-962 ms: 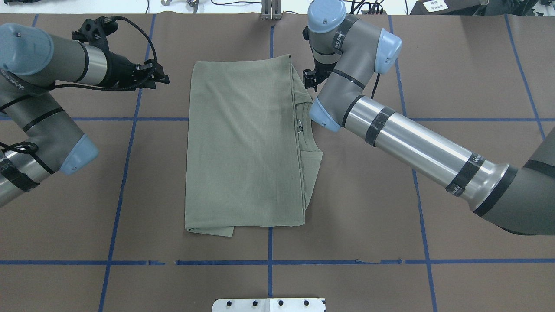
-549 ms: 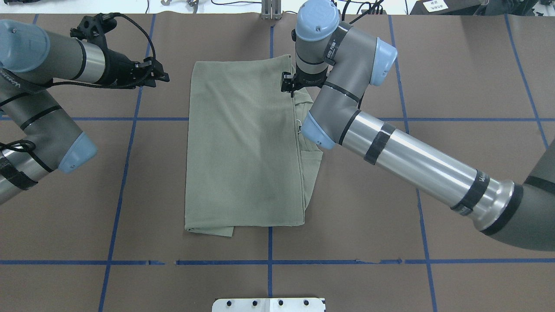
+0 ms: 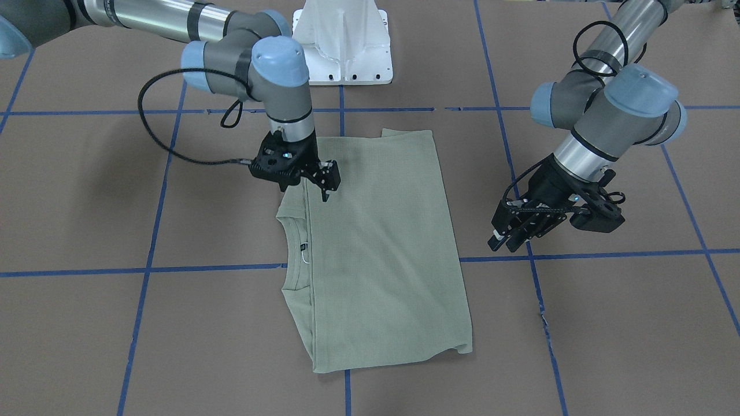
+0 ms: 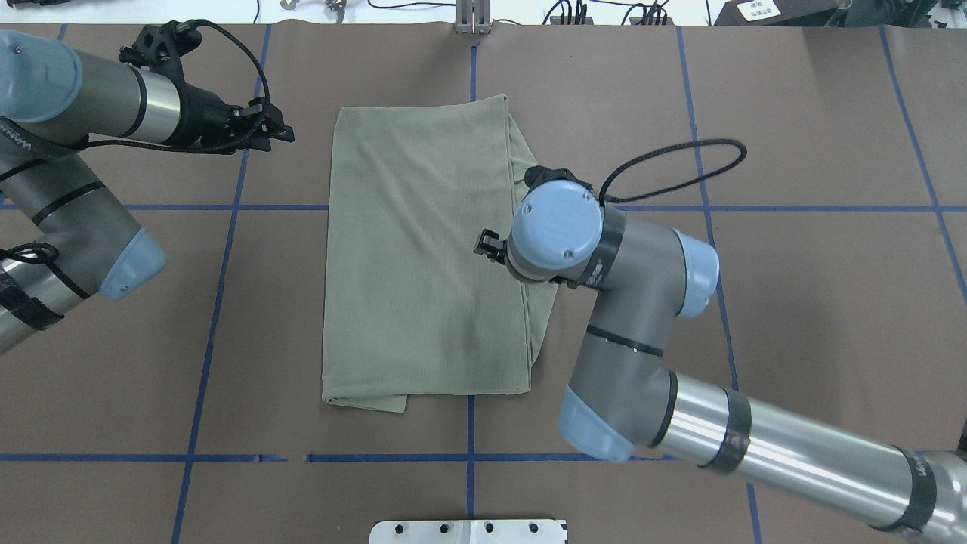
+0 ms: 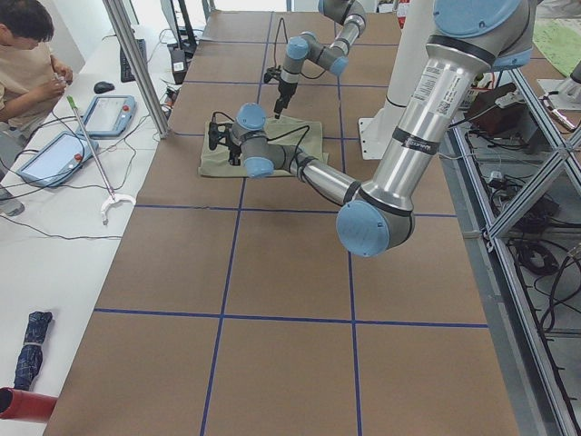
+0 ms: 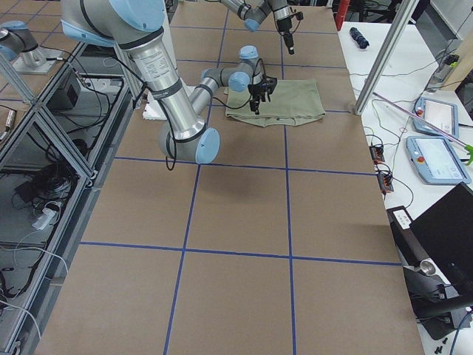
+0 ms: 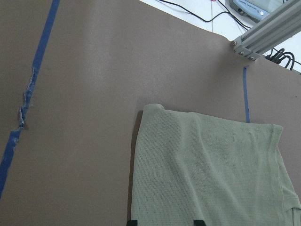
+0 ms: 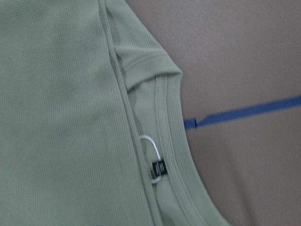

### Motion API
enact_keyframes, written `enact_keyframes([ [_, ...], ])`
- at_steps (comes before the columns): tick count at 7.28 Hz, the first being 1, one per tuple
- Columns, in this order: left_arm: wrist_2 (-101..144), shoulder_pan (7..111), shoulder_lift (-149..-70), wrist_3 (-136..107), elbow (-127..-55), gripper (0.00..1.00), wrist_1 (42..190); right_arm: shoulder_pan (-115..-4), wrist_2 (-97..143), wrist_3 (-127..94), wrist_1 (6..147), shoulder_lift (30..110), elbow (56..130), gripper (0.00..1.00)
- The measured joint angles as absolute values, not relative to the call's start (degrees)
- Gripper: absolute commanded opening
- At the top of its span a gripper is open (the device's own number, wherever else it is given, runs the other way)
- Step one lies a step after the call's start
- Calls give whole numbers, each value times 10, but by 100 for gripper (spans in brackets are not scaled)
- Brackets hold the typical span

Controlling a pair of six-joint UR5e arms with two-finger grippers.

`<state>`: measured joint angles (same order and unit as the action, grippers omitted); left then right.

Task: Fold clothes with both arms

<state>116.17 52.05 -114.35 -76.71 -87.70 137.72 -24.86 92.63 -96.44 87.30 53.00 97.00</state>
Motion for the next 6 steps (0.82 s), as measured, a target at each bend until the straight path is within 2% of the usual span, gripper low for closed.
enact_keyframes([
  [1, 1162, 521, -1143, -767, -878, 50, 1377, -207, 885, -1044, 893, 558, 1018, 82],
  [2, 1162, 521, -1143, -767, -879, 50, 1377, -170, 856, -1119, 900, 580, 1045, 79],
  [6, 1161, 521, -1142, -766, -880, 50, 1377, -125, 821, -1192, 902, 597, 1046, 77],
])
